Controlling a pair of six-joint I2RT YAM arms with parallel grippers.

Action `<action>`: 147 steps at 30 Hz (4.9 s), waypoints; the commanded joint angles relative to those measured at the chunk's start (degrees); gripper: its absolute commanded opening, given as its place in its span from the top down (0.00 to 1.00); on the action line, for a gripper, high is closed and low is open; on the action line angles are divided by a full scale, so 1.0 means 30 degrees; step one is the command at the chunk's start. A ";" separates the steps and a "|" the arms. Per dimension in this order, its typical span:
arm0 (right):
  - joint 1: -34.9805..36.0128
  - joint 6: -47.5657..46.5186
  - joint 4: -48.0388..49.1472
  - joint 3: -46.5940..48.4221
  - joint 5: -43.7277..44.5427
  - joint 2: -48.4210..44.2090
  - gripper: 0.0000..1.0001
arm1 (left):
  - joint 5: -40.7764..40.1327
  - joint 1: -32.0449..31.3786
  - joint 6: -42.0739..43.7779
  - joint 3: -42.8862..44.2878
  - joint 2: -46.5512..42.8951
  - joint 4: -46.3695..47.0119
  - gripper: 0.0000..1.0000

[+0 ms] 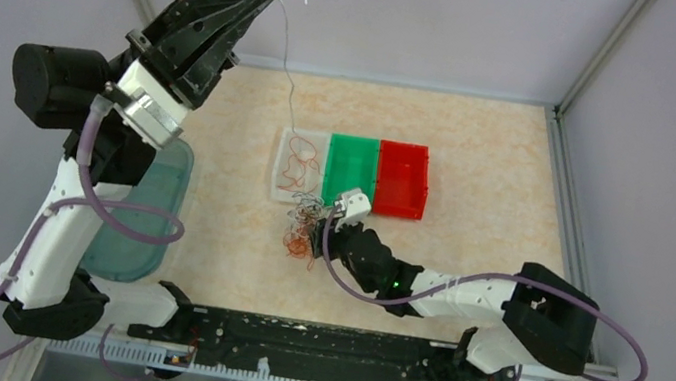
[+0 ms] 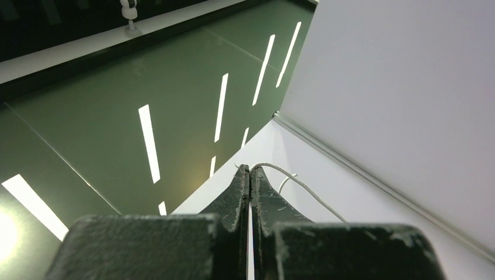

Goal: Untangle the cables
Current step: Untie the cable.

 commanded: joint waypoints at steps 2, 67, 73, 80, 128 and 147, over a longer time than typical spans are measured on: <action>0.0172 -0.0713 0.2774 0.1527 0.0492 0.1776 0.49 | 0.0292 -0.0119 -0.2365 0.2142 0.0525 -0.0611 1.00; -0.0067 -0.1873 0.1460 0.1875 -0.5485 -0.3937 0.44 | -0.1067 -0.0471 -0.3216 -0.1780 -0.1484 -0.2974 1.00; -0.0296 -0.1732 0.0020 0.1182 -0.5231 -0.5969 0.41 | -0.1990 -0.0471 -0.3669 -0.4466 -0.3366 -0.3741 1.00; -0.1398 -0.1558 -0.0687 0.1635 -0.7184 -0.6796 1.00 | -0.3038 -0.0471 -0.6291 -0.7176 -0.4685 -0.4811 1.00; -0.5392 0.2938 0.0019 0.1254 -1.2778 -0.6793 1.00 | -0.4312 -0.0471 -0.9708 -1.2017 -0.5788 -0.7301 0.99; -0.5392 0.4101 0.1818 0.0141 -1.2007 -0.8212 1.00 | 0.3740 -0.0353 -1.3130 -1.7500 -0.5324 -0.9741 0.66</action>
